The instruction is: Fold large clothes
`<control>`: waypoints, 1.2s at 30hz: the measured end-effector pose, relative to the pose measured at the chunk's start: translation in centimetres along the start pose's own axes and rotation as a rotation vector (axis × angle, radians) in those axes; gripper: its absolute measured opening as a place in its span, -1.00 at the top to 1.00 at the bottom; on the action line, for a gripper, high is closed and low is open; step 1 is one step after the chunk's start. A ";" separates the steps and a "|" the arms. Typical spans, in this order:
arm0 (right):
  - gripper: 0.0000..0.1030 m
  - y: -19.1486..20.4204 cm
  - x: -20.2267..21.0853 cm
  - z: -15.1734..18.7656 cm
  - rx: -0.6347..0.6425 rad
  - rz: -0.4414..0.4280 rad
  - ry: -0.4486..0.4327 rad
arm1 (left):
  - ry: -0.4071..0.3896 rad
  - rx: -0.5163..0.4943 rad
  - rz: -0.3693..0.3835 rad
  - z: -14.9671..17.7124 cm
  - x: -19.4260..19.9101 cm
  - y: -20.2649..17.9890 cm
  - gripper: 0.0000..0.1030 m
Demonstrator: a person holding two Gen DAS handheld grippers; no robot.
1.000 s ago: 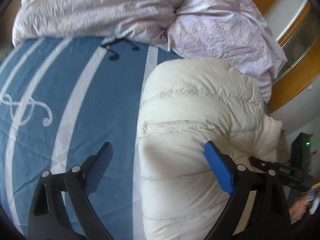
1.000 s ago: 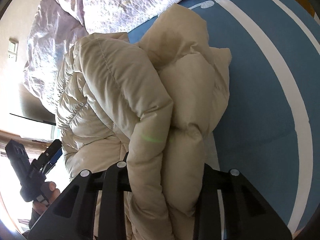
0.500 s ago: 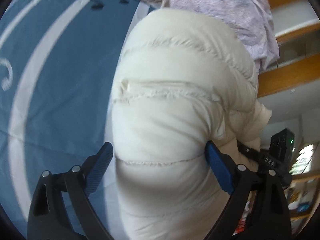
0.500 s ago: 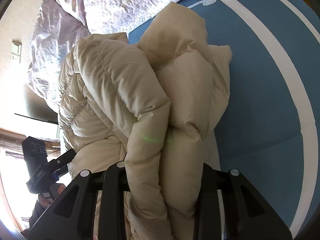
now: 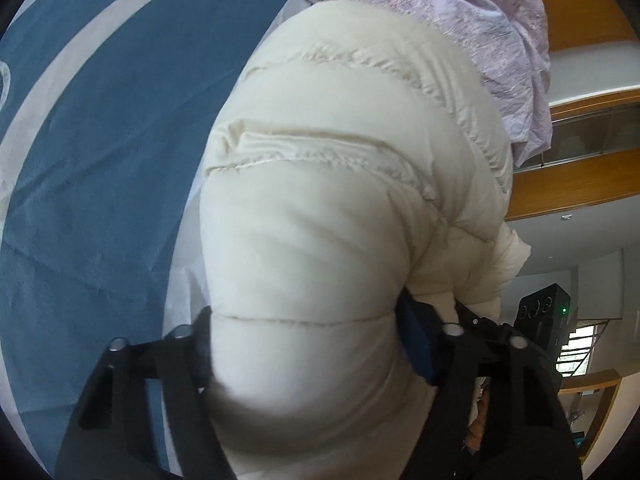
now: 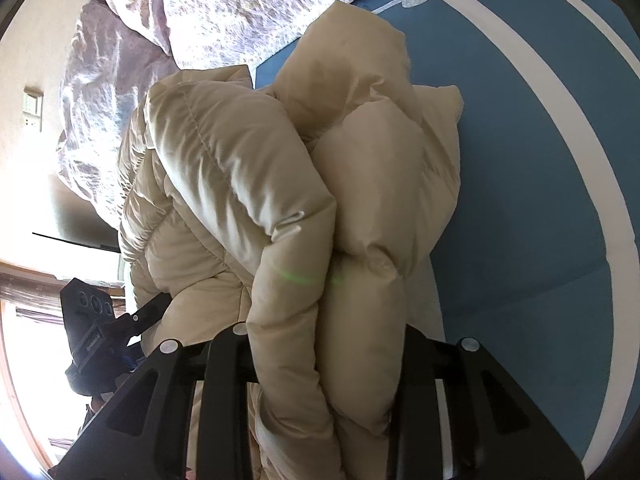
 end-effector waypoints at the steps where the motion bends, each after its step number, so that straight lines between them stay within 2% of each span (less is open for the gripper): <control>1: 0.43 0.1 0.0 0.0 0.004 0.002 -0.002 | -0.008 -0.008 0.005 -0.2 0.3 -0.3 -0.11; 4: 0.44 0.7 0.2 -0.1 0.019 0.002 -0.015 | -0.031 -0.036 0.021 -0.9 0.7 -1.1 0.15; 7: 0.47 1.3 0.3 -0.3 0.021 -0.007 -0.025 | -0.047 -0.058 0.032 -1.6 1.5 -1.6 0.29; 10: 0.50 2.0 0.3 -0.6 0.024 -0.020 -0.032 | -0.061 -0.070 0.034 -1.8 2.3 -1.7 0.34; 21: 0.53 6.3 0.1 -3.0 0.055 -0.076 -0.053 | -0.129 -0.083 0.058 -4.6 7.0 0.6 0.38; 31: 0.54 13.4 -1.3 -5.3 0.135 -0.108 -0.068 | -0.214 -0.098 0.065 -10.2 12.1 1.9 0.37; 36: 0.54 15.5 -2.5 -6.2 0.171 -0.108 -0.055 | -0.242 -0.095 0.054 -12.4 13.4 3.2 0.37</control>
Point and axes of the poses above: each gripper's, at about its wrist camera, not at the fingertips, and x roughly against the way its jaws point, y to its left, z to its underside, the point moved 8 cm from there along -x, roughly the way its jaws point, and after that the axes turned 4 degrees about z, right-handed, at the moved point
